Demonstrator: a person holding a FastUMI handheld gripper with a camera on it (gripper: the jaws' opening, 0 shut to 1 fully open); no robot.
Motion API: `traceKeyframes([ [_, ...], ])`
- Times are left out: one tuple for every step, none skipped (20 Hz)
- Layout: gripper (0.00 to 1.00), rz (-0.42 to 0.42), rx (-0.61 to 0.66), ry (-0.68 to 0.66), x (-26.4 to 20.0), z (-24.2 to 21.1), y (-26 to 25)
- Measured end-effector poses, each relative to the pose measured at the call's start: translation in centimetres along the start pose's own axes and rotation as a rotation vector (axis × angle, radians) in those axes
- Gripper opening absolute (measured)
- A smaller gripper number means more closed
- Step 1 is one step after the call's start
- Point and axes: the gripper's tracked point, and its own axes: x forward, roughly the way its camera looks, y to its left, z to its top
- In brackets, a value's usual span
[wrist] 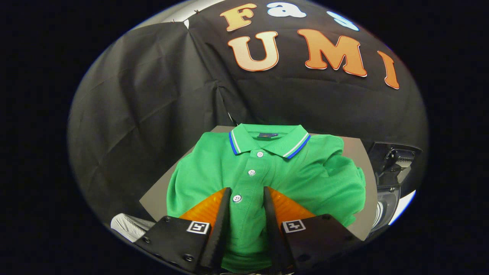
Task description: Put the clothes into the washing machine and then close the washing machine lid.
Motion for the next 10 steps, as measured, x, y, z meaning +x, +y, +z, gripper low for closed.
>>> traceKeyframes([
  [0.51, 0.023, 0.001, -0.007, -0.21, 0.02, 0.32],
  [0.46, 0.026, 0.018, 0.0, -0.25, -0.3, 0.28],
  [0.42, 0.032, 0.023, -0.009, -0.28, -0.12, 0.29],
  [0.37, 0.031, 0.031, -0.002, -0.3, -0.22, 0.22],
  [0.31, 0.029, 0.027, -0.008, -0.49, -0.11, 0.19],
  [0.31, 0.024, 0.016, -0.005, -0.7, -0.07, 0.14],
  [0.3, 0.018, 0.012, -0.015, -0.65, 0.09, -0.01],
  [0.22, 0.016, 0.003, -0.012, -0.5, 0.02, -0.08],
  [0.22, 0.012, -0.001, -0.01, -0.97, 0.15, -0.01],
  [0.22, 0.008, 0.005, -0.006, -1.13, 0.21, -0.08],
])
